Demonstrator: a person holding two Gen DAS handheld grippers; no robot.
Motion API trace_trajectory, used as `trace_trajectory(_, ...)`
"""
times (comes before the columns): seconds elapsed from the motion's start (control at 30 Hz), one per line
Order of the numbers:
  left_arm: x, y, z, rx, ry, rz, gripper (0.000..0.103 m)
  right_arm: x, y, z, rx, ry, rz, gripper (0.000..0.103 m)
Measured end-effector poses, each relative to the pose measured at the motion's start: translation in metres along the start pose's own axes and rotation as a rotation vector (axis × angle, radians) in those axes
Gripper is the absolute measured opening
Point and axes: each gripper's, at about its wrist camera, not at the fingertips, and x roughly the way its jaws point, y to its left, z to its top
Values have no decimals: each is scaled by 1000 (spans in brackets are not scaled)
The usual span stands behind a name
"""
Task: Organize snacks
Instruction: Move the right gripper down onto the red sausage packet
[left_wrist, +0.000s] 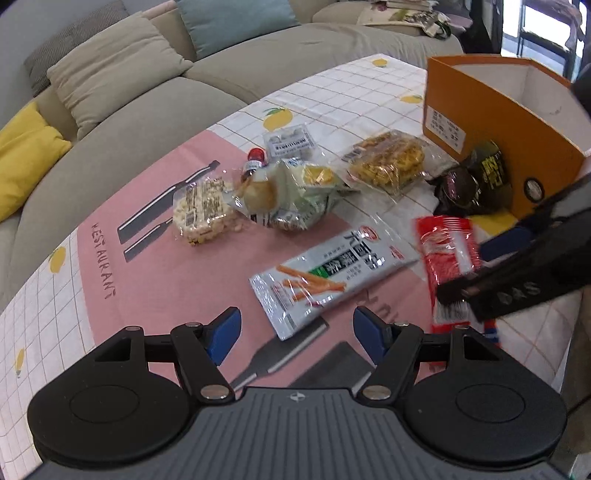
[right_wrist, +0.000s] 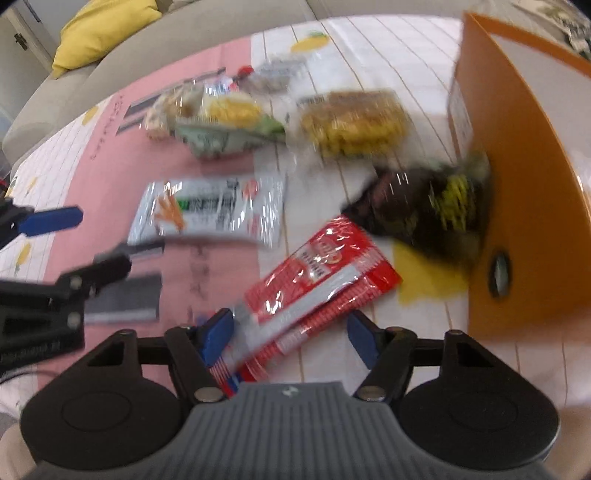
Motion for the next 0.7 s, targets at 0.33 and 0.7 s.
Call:
trace_trajectory(0.33,17,-9,7,78,-16,-23,82,12,1,28,-54,0,-35,56)
trace_trajectory(0.7,68,-18,22,382,48,-83,85,7,-2,7,-99,8,-40,62)
